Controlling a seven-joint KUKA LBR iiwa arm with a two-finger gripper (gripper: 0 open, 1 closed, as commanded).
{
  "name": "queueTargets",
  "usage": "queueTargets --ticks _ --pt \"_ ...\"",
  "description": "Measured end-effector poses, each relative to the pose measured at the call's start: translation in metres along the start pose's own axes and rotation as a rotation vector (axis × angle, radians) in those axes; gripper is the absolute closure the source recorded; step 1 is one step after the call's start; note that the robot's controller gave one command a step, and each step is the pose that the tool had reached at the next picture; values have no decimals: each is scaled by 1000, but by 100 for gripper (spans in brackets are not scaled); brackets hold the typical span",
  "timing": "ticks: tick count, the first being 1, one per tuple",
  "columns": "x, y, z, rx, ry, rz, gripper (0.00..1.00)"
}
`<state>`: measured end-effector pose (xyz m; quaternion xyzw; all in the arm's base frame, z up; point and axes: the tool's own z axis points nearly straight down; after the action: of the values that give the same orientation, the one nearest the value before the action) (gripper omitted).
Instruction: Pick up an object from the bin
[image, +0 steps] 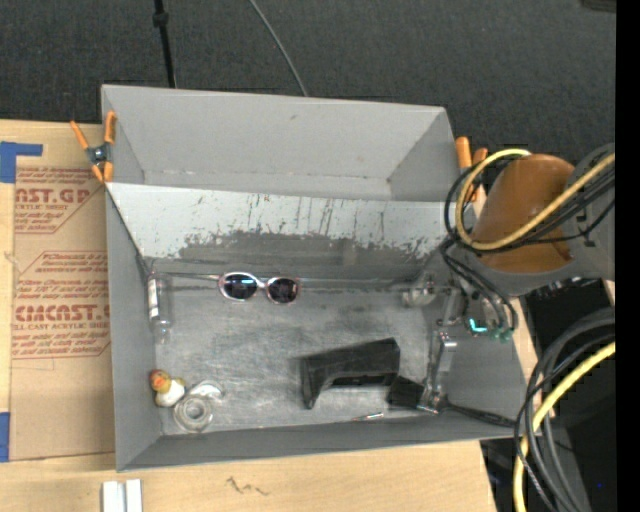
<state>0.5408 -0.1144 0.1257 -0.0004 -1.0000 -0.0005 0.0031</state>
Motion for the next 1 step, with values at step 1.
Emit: queueTargets --ticks 1 --pt "-2 0 -4 1 -8 -2 0"
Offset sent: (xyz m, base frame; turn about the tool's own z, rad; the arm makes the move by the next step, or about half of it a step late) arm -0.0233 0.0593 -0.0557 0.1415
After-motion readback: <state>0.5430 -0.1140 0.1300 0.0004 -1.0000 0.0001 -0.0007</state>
